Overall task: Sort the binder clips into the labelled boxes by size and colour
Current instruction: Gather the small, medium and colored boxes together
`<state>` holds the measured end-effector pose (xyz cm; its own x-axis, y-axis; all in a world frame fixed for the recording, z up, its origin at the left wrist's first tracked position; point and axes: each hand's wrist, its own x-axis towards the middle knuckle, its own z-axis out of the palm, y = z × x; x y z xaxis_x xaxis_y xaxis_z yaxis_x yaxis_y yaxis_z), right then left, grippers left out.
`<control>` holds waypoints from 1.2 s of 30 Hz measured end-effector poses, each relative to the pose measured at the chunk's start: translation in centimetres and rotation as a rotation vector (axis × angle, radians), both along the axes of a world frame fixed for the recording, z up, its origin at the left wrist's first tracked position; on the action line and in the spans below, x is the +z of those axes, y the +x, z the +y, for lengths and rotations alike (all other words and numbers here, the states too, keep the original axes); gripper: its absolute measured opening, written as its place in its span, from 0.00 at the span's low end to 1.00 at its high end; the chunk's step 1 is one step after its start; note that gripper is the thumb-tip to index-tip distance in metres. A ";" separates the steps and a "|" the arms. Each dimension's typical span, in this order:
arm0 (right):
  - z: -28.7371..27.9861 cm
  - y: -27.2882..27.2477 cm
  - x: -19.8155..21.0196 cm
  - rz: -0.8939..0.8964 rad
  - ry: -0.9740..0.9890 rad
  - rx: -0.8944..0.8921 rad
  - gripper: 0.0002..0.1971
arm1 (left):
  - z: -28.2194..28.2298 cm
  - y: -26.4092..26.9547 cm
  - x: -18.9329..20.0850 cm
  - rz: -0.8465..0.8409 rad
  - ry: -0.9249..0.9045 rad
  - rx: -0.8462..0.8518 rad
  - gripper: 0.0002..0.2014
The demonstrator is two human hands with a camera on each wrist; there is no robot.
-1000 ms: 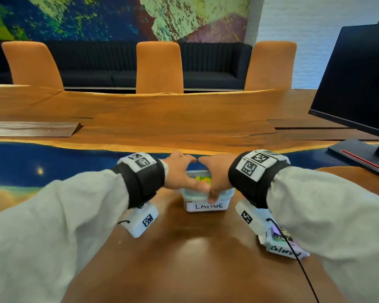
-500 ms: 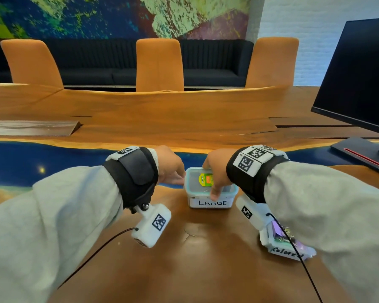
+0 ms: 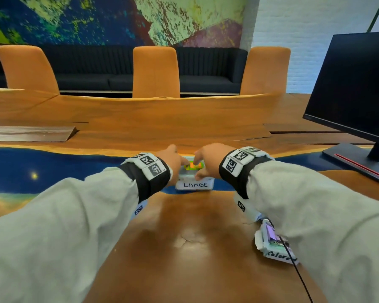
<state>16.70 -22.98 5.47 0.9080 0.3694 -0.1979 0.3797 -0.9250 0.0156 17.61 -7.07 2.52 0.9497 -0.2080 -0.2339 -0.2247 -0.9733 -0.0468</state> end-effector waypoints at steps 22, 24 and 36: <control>-16.1 -14.3 0.0 0.292 -0.052 -0.232 0.28 | -9.7 -11.6 0.7 0.135 -0.232 -0.458 0.36; -15.4 -14.8 -1.0 0.256 -0.030 -0.212 0.29 | -10.8 -12.6 -0.1 0.146 -0.266 -0.460 0.43; -13.7 -15.2 -1.6 0.131 0.250 -0.203 0.21 | -9.7 -13.6 -1.6 0.103 -0.149 -0.359 0.38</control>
<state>1.49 -36.70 3.86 0.9407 0.2354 -0.2444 0.1710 -0.9510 -0.2576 4.02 -16.73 0.95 0.7836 -0.5615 -0.2658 -0.5482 -0.8263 0.1295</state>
